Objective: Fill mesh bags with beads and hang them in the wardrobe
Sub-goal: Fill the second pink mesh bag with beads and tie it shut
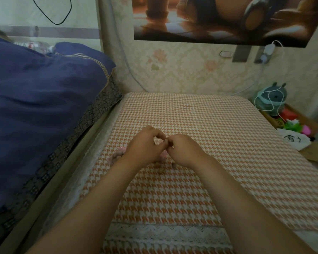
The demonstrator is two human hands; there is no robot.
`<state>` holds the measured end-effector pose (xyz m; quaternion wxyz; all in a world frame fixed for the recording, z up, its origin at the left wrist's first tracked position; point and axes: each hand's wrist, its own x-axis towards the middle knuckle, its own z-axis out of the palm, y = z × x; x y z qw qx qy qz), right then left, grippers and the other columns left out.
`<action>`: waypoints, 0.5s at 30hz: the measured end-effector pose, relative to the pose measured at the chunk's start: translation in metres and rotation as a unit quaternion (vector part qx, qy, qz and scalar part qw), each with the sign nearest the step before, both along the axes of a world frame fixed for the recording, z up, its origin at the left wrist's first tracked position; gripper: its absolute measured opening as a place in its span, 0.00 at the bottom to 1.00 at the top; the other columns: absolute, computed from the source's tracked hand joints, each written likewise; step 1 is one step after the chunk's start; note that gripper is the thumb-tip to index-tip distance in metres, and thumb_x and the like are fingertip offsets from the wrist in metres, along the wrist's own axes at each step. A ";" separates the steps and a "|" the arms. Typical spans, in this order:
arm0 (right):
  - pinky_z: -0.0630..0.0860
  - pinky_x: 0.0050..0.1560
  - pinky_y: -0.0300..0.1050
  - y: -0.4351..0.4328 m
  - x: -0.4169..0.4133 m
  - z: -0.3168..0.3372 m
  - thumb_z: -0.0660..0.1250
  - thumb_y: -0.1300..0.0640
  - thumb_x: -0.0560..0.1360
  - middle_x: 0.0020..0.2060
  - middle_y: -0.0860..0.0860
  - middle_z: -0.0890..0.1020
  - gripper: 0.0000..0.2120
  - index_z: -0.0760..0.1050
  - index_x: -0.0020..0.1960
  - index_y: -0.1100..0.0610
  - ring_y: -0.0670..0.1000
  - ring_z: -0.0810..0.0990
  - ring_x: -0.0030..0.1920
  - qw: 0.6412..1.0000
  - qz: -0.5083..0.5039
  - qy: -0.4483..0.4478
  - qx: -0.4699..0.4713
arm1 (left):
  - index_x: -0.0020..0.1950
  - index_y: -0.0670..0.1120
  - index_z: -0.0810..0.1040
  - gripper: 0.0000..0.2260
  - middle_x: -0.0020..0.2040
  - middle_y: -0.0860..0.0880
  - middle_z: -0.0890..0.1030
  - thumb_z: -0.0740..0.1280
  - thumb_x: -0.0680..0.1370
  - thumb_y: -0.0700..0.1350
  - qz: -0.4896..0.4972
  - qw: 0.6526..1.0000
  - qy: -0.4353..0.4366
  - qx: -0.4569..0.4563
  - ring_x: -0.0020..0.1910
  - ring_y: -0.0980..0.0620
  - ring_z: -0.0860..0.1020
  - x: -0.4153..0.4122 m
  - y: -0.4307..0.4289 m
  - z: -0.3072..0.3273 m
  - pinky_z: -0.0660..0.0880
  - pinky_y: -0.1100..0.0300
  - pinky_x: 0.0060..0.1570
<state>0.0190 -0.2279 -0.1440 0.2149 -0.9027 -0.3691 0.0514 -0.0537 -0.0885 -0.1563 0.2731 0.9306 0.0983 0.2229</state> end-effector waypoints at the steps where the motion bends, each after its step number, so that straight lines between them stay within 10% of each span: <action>1: 0.75 0.35 0.47 0.000 0.001 0.000 0.61 0.56 0.80 0.38 0.48 0.81 0.09 0.79 0.47 0.52 0.51 0.79 0.38 1.000 -0.004 0.000 -0.003 | 0.47 0.57 0.80 0.06 0.48 0.57 0.75 0.69 0.75 0.57 0.002 1.000 0.008 0.003 0.42 0.57 0.77 0.003 -0.001 0.000 0.78 0.52 0.45; 15: 0.81 0.53 0.52 0.002 0.003 0.000 0.62 0.55 0.80 0.54 0.46 0.85 0.13 0.82 0.61 0.49 0.49 0.84 0.48 1.000 0.015 -0.006 0.012 | 0.59 0.58 0.81 0.13 0.53 0.57 0.84 0.65 0.76 0.56 0.057 0.988 0.133 0.059 0.51 0.55 0.80 -0.001 0.005 0.007 0.77 0.58 0.49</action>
